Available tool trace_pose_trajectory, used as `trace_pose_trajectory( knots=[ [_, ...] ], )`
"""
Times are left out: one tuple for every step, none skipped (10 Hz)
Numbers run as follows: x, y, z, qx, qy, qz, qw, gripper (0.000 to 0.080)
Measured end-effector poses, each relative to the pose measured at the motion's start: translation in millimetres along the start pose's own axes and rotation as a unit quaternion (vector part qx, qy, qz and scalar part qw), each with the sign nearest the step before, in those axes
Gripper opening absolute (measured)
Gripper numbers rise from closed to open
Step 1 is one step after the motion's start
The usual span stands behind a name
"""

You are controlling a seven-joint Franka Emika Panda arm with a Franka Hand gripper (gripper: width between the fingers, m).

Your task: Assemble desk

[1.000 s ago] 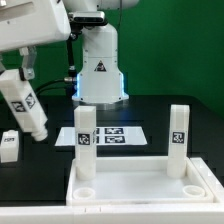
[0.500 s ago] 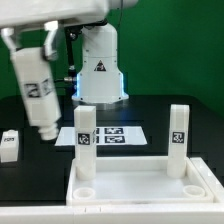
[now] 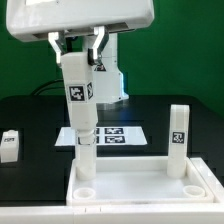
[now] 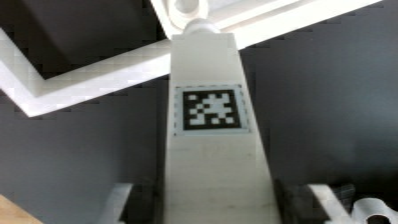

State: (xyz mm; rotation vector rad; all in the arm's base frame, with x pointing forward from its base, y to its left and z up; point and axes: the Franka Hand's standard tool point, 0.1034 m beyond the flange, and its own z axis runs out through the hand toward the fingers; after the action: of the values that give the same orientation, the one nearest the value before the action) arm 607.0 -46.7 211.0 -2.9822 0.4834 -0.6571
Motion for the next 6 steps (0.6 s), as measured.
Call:
trace_pose_trajectory(
  knots=[
    [-2.8,-26.5,2.3,0.002,0.002,-0.03,1.0,0.0284],
    [0.7,-51.5,6.1,0.007,0.007,-0.05,0.999,0.0284],
    [-6.4,-78.1,16.4,0.009,0.002,-0.052,0.999,0.0284],
    [-17.1,-107.3,22.2,0.011,-0.004,-0.065,0.998,0.0284],
    [-26.6,-116.1,22.5,0.012,-0.008,-0.063,0.998,0.0284],
    [-26.2,-113.4,22.9,0.01,-0.008,-0.065,0.998,0.0284]
  ],
)
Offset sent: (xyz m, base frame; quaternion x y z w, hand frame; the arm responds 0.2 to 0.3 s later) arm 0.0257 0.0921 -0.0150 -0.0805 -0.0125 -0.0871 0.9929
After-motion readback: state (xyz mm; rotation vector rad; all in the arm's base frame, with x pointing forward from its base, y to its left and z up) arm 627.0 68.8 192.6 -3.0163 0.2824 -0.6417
